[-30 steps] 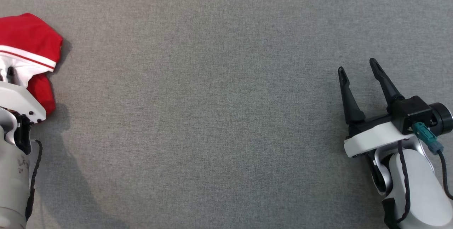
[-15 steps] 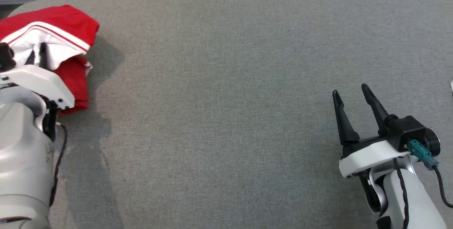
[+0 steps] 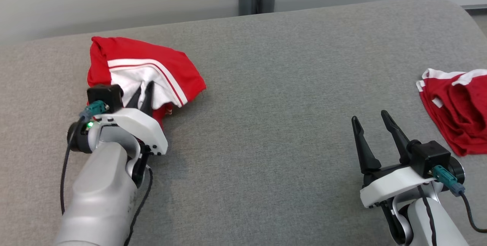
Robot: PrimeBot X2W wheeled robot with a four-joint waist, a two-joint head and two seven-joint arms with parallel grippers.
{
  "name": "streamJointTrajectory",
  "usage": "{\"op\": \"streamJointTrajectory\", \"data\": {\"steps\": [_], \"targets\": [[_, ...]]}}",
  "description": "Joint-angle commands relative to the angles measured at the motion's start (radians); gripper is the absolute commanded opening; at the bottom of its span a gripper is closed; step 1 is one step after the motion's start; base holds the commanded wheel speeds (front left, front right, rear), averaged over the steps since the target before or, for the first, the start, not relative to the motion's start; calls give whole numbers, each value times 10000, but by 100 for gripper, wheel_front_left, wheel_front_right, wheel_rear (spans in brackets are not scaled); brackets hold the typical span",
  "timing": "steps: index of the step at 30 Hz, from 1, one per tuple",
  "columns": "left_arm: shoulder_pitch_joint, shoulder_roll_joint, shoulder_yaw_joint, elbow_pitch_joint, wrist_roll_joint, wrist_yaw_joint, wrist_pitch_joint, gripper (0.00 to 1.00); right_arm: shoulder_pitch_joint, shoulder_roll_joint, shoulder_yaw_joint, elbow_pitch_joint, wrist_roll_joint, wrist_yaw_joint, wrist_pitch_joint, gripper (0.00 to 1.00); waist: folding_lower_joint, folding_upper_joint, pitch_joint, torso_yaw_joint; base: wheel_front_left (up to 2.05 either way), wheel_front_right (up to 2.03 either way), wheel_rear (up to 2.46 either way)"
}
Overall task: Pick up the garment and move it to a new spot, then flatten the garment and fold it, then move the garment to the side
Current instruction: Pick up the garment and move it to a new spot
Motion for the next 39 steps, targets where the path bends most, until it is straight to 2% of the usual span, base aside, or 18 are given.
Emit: {"op": "streamJointTrajectory", "data": {"steps": [1, 5, 9, 12, 15, 16, 17, 18, 26, 32, 39], "targets": [[351, 9, -550, -278, -552, -4, -60, 0, 113, -44, 43, 39, 105, -3, 5, 100, 0, 0, -220, -364, 0, 0, 0], [1199, 11, -2284, -1182, -2251, -5, -57, 0, 146, -44, 143, 80, 212, -3, 5, 100, 0, 0, -338, -762, 0, 0, 0], [1725, 22, -3817, -1776, -3108, -6, -64, 0, 273, -42, 133, 82, 237, -1, 5, 100, 0, 0, -429, -966, 0, 0, 0], [1870, 17, -4514, -1976, -3463, 61, -72, 0, 322, -40, 105, 101, 223, -1, 5, 100, 0, 0, -500, -1042, 0, 0, 0], [1973, 15, -4786, -2339, -3748, 226, -79, 0, 380, -40, 73, 136, 225, -1, 5, 100, 0, 0, -570, -1060, 0, 0, 0], [2008, 13, -4742, -2550, -3780, 281, -80, 22, 415, -42, 39, 130, 242, -1, 5, 100, 0, 0, -596, -1036, 0, 0, 0], [2106, 15, -4678, -2661, -3694, 395, -78, 78, 456, -40, 1, 118, 244, -1, 5, 100, 0, 0, -633, -998, 0, 0, 0], [2223, 28, -4595, -2730, -3552, 484, -71, 100, 481, -42, -43, 110, 240, -1, 5, 100, 0, 0, -660, -955, 0, 0, 0], [3164, 316, -3417, -3473, -2487, 1114, -71, 100, 632, -43, -177, 147, 272, -1, 5, 100, 0, 0, -901, -516, 0, 0, 0], [4702, 714, -1960, -4679, -1489, 1710, -72, 100, 760, -44, -158, 150, 321, -1, 5, 100, 0, 0, -1150, -136, 0, 0, 0], [7003, 830, 79, -6578, -175, 2053, -73, 100, 946, -44, -112, 107, 351, -1, 5, 100, 0, 0, -1348, 284, 0, 0, 0]]}}
